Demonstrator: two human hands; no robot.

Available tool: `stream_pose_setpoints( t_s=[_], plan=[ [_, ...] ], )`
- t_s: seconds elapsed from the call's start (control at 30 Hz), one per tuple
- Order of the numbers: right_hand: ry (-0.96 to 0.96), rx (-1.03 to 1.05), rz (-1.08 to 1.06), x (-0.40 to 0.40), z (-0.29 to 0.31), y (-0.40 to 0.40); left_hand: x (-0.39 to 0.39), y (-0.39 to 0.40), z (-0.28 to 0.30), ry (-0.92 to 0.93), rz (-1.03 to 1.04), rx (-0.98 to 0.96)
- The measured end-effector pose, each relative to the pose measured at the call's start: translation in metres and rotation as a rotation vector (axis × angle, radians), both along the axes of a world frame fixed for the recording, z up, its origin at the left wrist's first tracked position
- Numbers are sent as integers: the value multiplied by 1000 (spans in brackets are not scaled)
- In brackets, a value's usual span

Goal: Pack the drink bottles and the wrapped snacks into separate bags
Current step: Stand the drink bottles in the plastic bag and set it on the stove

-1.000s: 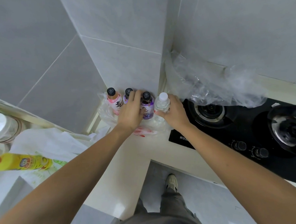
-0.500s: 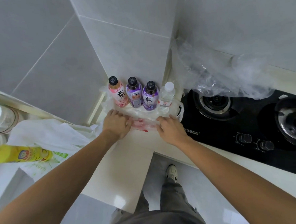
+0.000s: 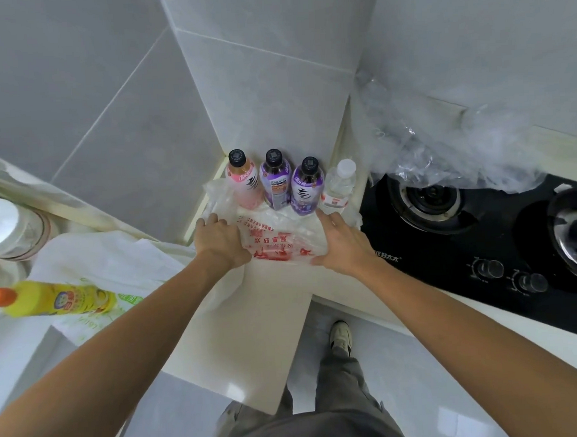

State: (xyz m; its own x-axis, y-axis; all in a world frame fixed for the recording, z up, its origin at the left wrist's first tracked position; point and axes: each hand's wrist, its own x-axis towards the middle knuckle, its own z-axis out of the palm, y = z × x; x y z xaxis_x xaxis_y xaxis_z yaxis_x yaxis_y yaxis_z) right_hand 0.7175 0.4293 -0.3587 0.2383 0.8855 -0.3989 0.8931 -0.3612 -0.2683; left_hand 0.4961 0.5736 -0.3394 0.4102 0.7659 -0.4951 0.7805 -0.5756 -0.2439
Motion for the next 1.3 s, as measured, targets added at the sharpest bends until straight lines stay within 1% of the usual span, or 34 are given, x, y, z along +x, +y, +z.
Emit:
stream_pose_setpoints(
  t_s=[0.07, 0.17, 0.4, 0.5, 0.63, 0.7, 0.8, 0.93, 1.1, 1.3],
  plan=[
    [-3, -30, -8, -1, 1, 0, -3, -2, 1, 6, 3, -13],
    [16, -43, -17, -2, 6, -1, -9, -9, 1, -35, -36, -10],
    [-27, 143, -37, -20, 28, -22, -17, -27, 18, -306, -256, 169],
    [-57, 225, -80, -29, 40, -38, -11, -36, 32, -447, -320, 154],
    [-124, 310, -127, -29, 56, -66, 7, -59, 50, -624, -346, 85],
    [-159, 347, -154, -22, 68, -86, 23, -78, 59, -650, -392, 63],
    [-211, 387, -224, -3, 83, -131, 55, -115, 72, -644, -477, 74],
    [-251, 406, -315, 30, 94, -201, 104, -175, 85, -650, -538, 81],
    [-296, 415, -366, 85, 104, -306, 171, -279, 89, -709, -576, 51],
    [-332, 445, -504, 140, 122, -432, 256, -411, 108, -773, -678, -19]
  ],
)
